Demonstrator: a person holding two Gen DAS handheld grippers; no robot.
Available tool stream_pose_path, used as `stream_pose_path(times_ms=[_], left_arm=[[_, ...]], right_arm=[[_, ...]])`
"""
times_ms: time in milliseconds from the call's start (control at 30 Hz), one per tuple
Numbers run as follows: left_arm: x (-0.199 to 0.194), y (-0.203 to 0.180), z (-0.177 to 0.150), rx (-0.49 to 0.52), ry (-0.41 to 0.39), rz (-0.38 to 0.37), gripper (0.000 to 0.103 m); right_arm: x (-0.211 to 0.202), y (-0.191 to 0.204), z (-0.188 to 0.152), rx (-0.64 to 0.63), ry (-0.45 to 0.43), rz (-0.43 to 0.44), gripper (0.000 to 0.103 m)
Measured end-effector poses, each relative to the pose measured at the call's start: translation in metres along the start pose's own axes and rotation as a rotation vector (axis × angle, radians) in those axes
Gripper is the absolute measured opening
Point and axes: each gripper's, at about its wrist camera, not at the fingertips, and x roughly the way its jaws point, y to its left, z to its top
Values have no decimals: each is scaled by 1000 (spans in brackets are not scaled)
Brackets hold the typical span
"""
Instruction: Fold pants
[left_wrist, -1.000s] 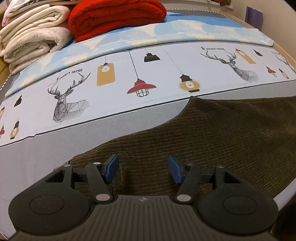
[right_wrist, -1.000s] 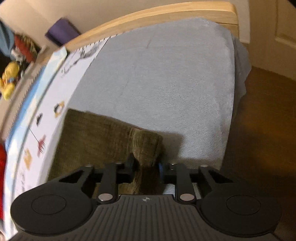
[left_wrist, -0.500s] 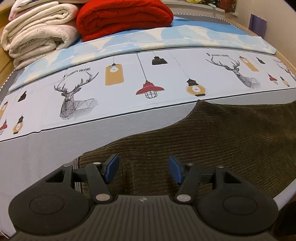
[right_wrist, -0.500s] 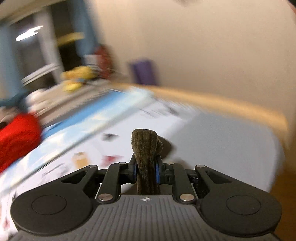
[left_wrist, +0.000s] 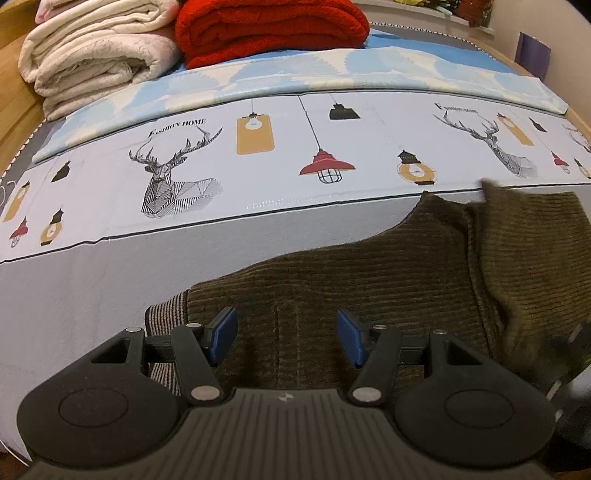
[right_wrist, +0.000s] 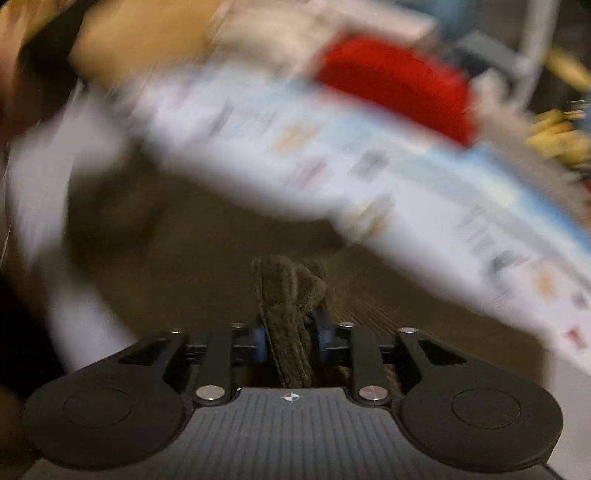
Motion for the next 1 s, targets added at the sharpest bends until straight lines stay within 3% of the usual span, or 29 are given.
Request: stream_pose_path(times_ms=[33,100,200,267,400,533,600,733,833,867,933,1000], left_arm=[[0,0,-1,2,3,1,65],[0,0,-2,12,4,0,65],[1,2,-2,17,2,4,65],[2,5,-2,5,6,8,65],[1,7,-2,-6,6,5,65],[1,5,-2,5,3,9,65],[2,6,-2,3,7,13,65],[3,5,-2,3,9,14,66],[4,3,-2,11,11,18,66],[4,3,-1,10,12,18,66],[4,2,-2,10,12,18,66],[5,2,-2,13,12,18,66]], right_arm=[[2,4,-2,-17,11,14,43],[-9,6,4,-34,-33,18,47],[-33,-22,11,154,-134,158,45],[-42,-37,11,225,-185,182,45],[-49,-63,10,358,-241,87,45],[-38,-91,1,538,-211,-1,45],[-30,-91,-2,528,-165,1,47],[-4,-61,-1,360,-29,134,49],[2,-35,2,209,-15,109,62],[5,-30,2,184,-2,99,62],[6,-26,3,168,0,96,58],[5,-24,6,154,-7,137,34]])
